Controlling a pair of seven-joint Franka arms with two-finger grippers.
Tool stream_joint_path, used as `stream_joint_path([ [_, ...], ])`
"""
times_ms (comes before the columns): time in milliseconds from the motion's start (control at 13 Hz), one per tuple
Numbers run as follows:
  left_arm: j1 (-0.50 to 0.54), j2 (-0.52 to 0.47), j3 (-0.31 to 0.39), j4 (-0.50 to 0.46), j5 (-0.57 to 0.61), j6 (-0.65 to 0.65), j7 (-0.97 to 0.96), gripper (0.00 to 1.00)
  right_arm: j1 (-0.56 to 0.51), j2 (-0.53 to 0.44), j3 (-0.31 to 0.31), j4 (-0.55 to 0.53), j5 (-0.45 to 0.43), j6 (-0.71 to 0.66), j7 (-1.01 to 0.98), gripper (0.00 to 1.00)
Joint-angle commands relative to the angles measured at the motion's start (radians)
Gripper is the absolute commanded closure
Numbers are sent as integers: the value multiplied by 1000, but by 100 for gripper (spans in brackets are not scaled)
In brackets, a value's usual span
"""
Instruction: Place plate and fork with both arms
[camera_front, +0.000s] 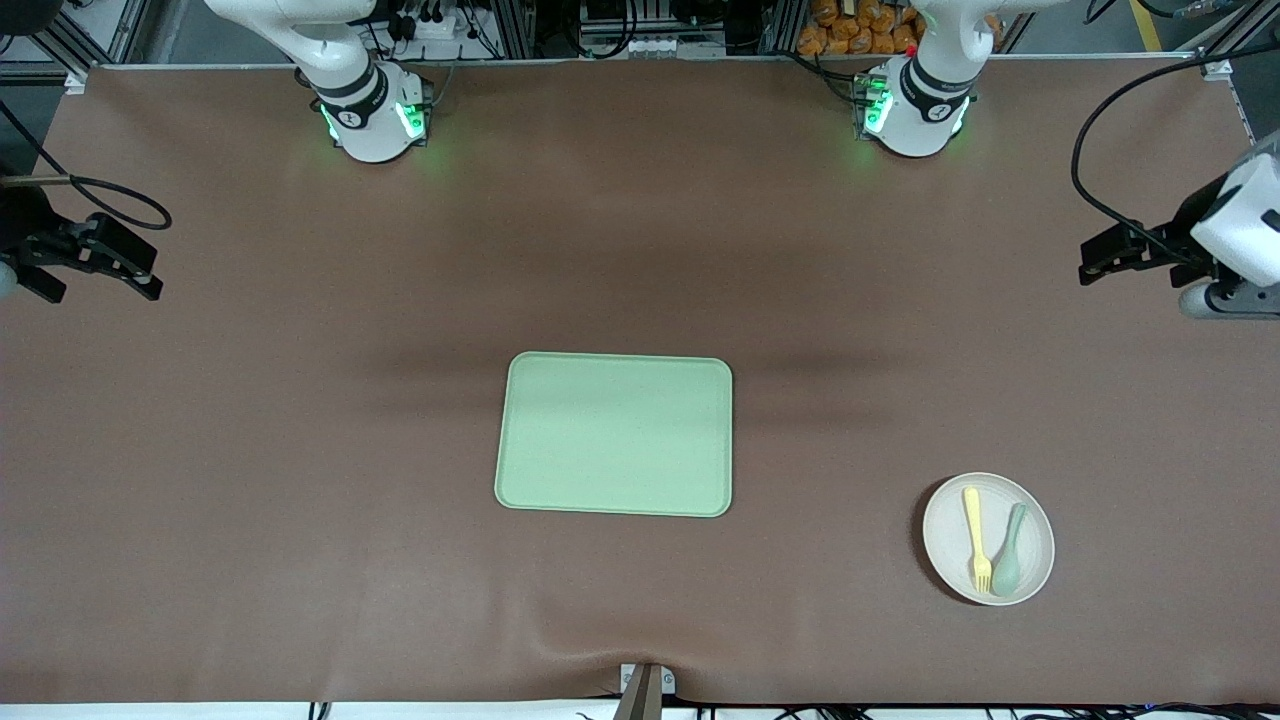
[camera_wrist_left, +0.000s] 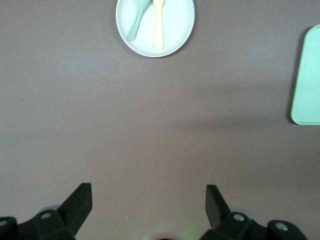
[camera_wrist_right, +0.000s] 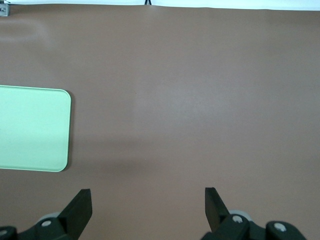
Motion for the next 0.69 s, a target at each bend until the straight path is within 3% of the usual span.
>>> stream_joint_path([
  [0,33,33,-4,18,19,4,-21,0,-11,10,6,20,13,-13,-10,0],
  [154,62,54,-1,18,14,45,-21,0,-9,10,6,20,13,-13,-10,0],
  [385,192,166,0,35,13,105,-26,0,-9,8,6,20,13,-14,-10,0],
  [615,208,306,2,61,16,252,-35,0,-9,8,6,20,13,-13,-10,0],
])
